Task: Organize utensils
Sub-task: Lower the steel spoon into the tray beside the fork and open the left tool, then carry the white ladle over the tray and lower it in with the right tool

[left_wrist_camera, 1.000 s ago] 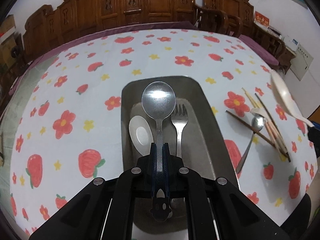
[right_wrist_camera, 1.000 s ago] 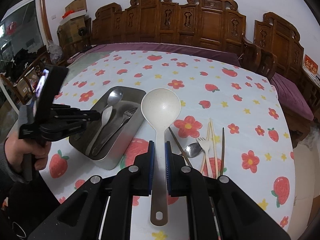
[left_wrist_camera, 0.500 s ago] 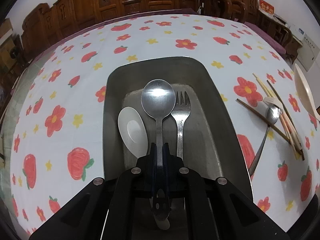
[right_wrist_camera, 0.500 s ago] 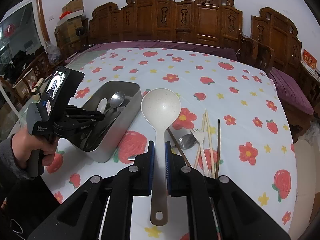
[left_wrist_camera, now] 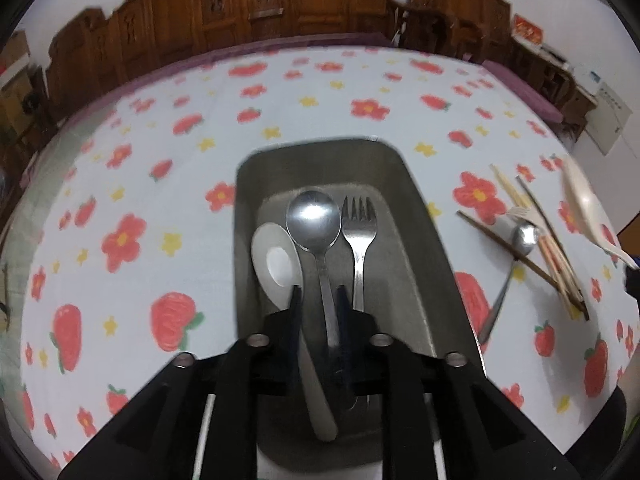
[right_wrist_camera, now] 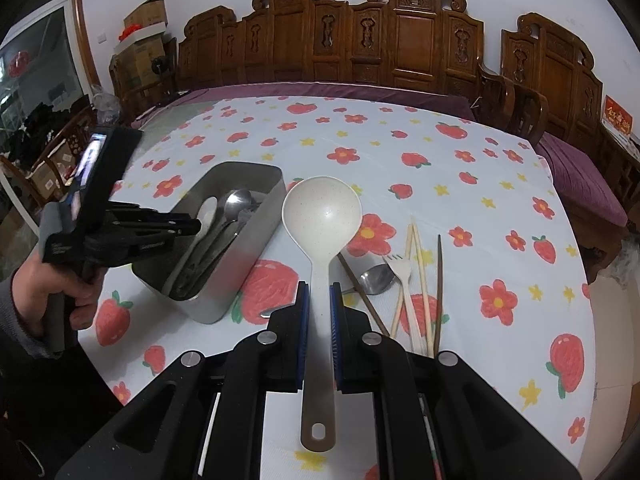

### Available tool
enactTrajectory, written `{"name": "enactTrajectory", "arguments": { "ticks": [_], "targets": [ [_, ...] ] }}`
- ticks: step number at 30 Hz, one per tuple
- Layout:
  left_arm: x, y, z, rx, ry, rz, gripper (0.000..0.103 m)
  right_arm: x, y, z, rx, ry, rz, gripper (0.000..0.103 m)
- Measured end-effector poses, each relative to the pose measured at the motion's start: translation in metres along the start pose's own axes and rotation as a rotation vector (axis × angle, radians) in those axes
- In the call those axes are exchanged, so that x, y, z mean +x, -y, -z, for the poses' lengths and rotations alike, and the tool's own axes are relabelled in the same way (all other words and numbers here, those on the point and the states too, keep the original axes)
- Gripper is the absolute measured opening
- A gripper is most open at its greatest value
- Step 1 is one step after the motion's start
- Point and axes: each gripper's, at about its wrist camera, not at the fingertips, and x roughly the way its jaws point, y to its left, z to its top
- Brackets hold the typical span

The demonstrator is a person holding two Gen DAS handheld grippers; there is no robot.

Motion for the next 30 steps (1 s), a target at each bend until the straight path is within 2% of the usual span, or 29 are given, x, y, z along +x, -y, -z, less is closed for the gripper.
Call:
{"name": "enactTrajectory", "arguments": {
  "ticks": [3,7,14,18,21,23,27,30],
  "targets": [
    [-0.02,-0.005,0.006,0.024,0.062,-0.006,0.023,0.001,-0.007,-0.003,-0.006,0.002,-0.01,0.012],
    [-0.039,-0.023,0.014,-0.007,0.12,0.015,0.028,0.009,-0.021,-0.006,-0.016,-0.004,-0.025,0.012],
    [-0.056,-0.044,0.023,-0.021,0.191,0.015,0.05,0.024,-0.045,-0.014,-0.043,-0.019,-0.051,0.012],
    [-0.064,-0.053,0.027,-0.036,0.248,-0.001,0.074,0.033,-0.06,-0.02,-0.057,-0.026,-0.068,0.012],
    [-0.066,-0.06,0.028,-0.047,0.275,-0.023,0.086,0.041,-0.07,-0.024,-0.064,-0.034,-0.079,0.012],
    [-0.065,-0.066,0.03,-0.052,0.275,-0.024,0.09,0.046,-0.076,-0.026,-0.062,-0.035,-0.089,0.012],
    [-0.064,-0.08,0.033,-0.06,0.27,-0.041,0.091,0.058,-0.089,-0.032,-0.064,-0.039,-0.104,0.012],
    [-0.065,-0.092,0.033,-0.097,0.268,-0.02,0.091,0.069,-0.098,-0.038,-0.058,-0.05,-0.111,0.012]
  ]
}}
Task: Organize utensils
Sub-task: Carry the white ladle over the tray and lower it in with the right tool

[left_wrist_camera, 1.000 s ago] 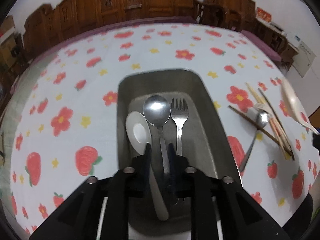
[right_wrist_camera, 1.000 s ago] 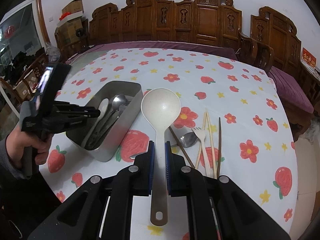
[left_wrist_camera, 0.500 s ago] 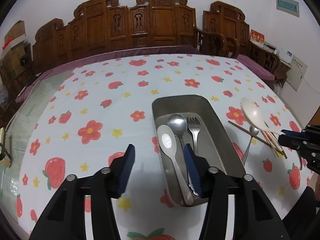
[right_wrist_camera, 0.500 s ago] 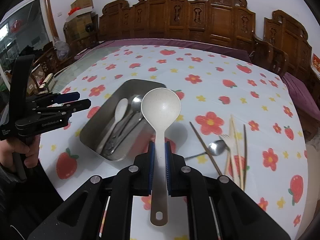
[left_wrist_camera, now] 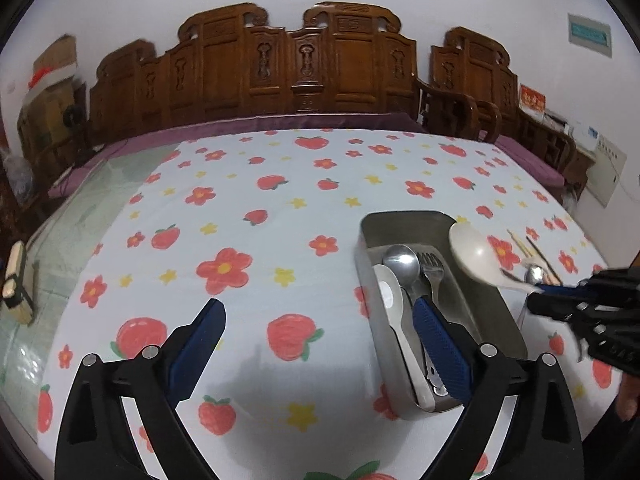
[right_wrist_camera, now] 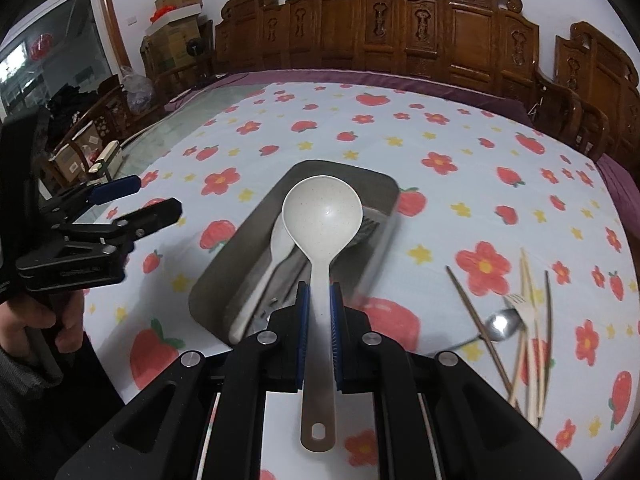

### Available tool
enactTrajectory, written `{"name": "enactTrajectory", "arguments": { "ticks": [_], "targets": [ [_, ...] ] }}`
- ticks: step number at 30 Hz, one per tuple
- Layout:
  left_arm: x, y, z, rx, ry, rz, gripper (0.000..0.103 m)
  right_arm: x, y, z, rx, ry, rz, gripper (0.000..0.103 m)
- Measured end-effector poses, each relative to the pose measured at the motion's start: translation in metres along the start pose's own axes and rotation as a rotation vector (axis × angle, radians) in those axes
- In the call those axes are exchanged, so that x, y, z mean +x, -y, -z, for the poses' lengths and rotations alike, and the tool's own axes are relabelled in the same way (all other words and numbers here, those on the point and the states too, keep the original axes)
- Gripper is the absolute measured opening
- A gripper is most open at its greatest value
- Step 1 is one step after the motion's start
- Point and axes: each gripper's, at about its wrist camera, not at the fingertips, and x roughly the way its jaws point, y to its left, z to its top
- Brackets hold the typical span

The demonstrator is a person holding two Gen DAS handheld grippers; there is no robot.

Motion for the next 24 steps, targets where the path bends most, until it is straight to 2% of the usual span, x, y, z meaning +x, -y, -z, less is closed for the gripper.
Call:
{"name": "enactTrajectory", "arguments": {
  "ticks": [9,20,24],
  "targets": [
    [-0.004,-0.022,-0.005,-0.039,0.011,-0.013,0.091,0.046,-0.012,-0.021,0.061,-0.047,0.002,0.012],
    [-0.005,-0.031,-0.008,-0.068,0.011,-0.004,0.091,0.084,-0.017,-0.036,0.081,-0.078,0.055,0.012],
    [-0.005,-0.03,-0.008,-0.065,0.011,-0.003,0.091,0.086,-0.017,-0.034,0.107,-0.084,0.008,0.014]
  ]
}}
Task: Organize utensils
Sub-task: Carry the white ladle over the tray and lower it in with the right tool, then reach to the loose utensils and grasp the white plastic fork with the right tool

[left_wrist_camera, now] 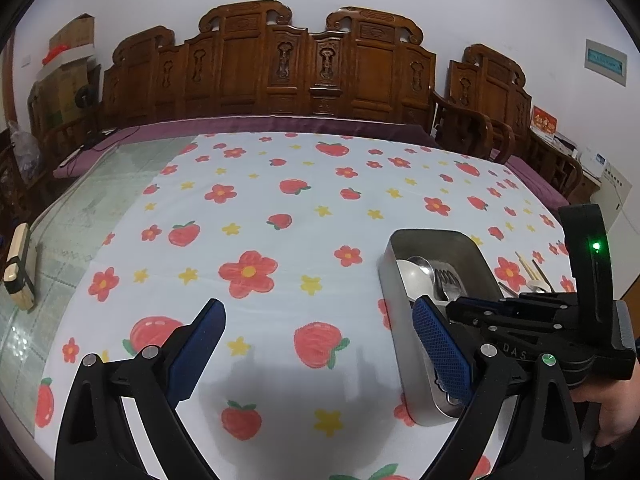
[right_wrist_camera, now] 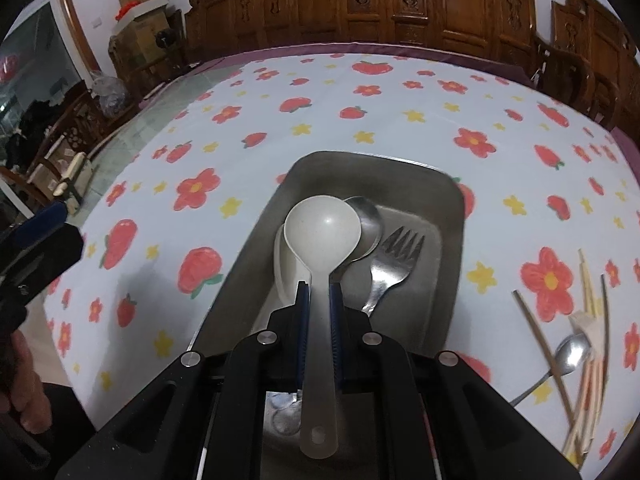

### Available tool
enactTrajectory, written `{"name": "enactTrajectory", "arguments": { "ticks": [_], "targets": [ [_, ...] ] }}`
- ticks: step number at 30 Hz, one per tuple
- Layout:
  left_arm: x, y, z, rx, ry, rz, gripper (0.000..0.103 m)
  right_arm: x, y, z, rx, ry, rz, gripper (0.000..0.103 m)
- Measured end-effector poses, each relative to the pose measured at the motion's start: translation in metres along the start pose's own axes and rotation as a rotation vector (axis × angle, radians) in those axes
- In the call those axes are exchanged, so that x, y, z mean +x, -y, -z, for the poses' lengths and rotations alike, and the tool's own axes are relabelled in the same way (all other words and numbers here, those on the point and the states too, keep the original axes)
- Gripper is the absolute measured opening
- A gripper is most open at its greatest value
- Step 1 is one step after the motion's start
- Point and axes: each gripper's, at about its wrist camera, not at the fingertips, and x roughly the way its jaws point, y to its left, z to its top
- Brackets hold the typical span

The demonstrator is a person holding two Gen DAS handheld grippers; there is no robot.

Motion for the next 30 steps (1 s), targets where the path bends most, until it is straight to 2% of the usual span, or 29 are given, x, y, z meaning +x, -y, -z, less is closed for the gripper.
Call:
{"name": "enactTrajectory", "arguments": {
  "ticks": [5,7,13,17,21,25,30],
  "targets": [
    [0.0,0.006,0.002,0.012,-0.001,0.004,0.091,-0.009,0.001,0.008,0.0,0.014,-0.038,0.019],
    [0.0,0.01,0.003,0.02,-0.002,0.008,0.091,-0.017,0.002,0.011,-0.008,0.032,-0.048,0.031],
    [0.0,0.031,0.006,0.045,-0.005,0.036,0.091,-0.062,0.017,0.02,-0.029,0.11,-0.075,0.032],
    [-0.003,0.052,0.01,0.07,0.004,0.073,0.091,-0.097,0.049,0.038,-0.043,0.147,-0.039,0.032],
    [-0.008,0.075,0.014,0.104,0.013,0.117,0.091,-0.111,0.091,0.06,-0.044,0.138,0.042,0.032],
    [-0.015,0.099,0.019,0.136,0.019,0.155,0.091,-0.114,0.137,0.079,0.004,0.129,0.09,0.032],
    [-0.019,0.121,0.026,0.165,0.026,0.177,0.091,-0.108,0.169,0.094,0.054,0.116,0.104,0.032]
  ]
}}
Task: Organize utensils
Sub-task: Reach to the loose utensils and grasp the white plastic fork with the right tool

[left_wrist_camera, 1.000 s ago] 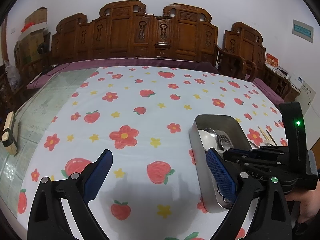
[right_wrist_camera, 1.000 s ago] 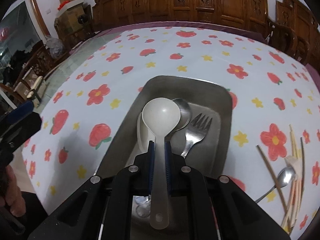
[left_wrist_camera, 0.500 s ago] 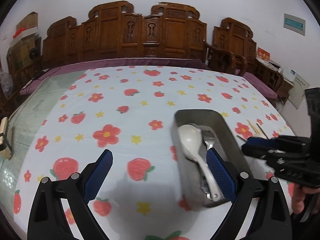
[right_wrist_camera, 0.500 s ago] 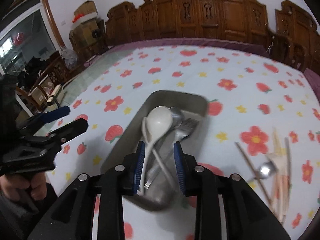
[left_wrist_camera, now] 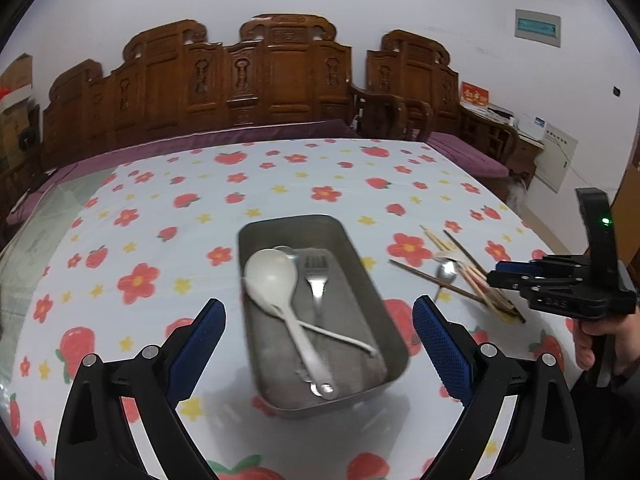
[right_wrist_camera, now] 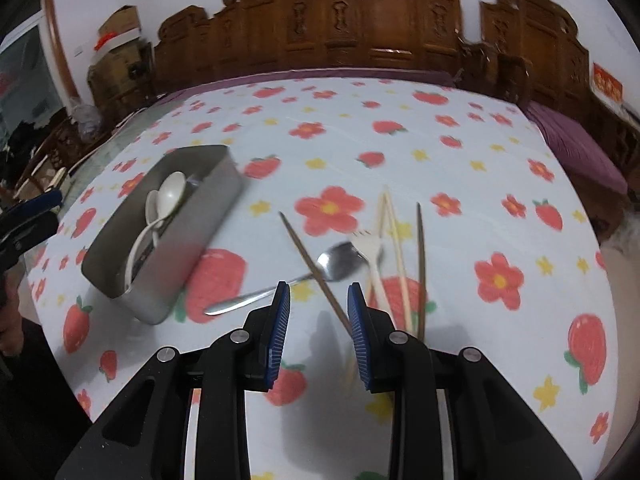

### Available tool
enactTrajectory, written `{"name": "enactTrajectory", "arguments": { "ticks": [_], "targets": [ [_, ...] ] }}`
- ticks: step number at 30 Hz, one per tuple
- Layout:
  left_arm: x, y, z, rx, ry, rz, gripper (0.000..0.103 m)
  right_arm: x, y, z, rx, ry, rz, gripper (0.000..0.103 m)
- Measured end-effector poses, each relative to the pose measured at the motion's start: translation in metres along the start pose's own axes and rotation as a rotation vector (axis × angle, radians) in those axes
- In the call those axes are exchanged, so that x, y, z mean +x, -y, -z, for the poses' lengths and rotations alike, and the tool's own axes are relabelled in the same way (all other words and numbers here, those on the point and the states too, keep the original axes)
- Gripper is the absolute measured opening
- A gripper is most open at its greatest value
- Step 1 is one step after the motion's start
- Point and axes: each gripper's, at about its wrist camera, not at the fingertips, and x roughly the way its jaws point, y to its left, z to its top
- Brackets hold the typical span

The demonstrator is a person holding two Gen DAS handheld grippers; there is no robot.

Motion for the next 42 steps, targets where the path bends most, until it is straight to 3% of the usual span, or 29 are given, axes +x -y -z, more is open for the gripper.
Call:
{"name": "enactTrajectory", "arguments": {
  "ticks": [5,7,17,25,38,42],
  "targets": [
    [0.001,0.017,0.004,0.023,-0.003,0.009,0.091,0.014,0.007,0.013,-0.003,-0.023,0.018,0.032],
    [0.002,0.022,0.006,0.032,-0.009,0.006,0.091,0.02,0.008,0.015,-0.018,-0.04,0.03,0.027],
    [0.006,0.047,0.016,0.064,-0.025,-0.018,0.091,0.039,0.025,0.011,0.036,-0.08,0.049,0.018],
    [0.011,0.062,0.025,0.086,-0.057,-0.022,0.091,0.024,0.031,-0.002,0.035,-0.001,0.017,0.018],
    [0.031,0.102,0.01,0.14,-0.08,0.006,0.091,0.045,0.044,0.005,0.03,-0.113,0.032,0.017],
    [0.039,0.114,0.007,0.156,-0.095,0.009,0.091,0.046,0.039,0.009,-0.005,-0.126,0.04,0.011]
  ]
}}
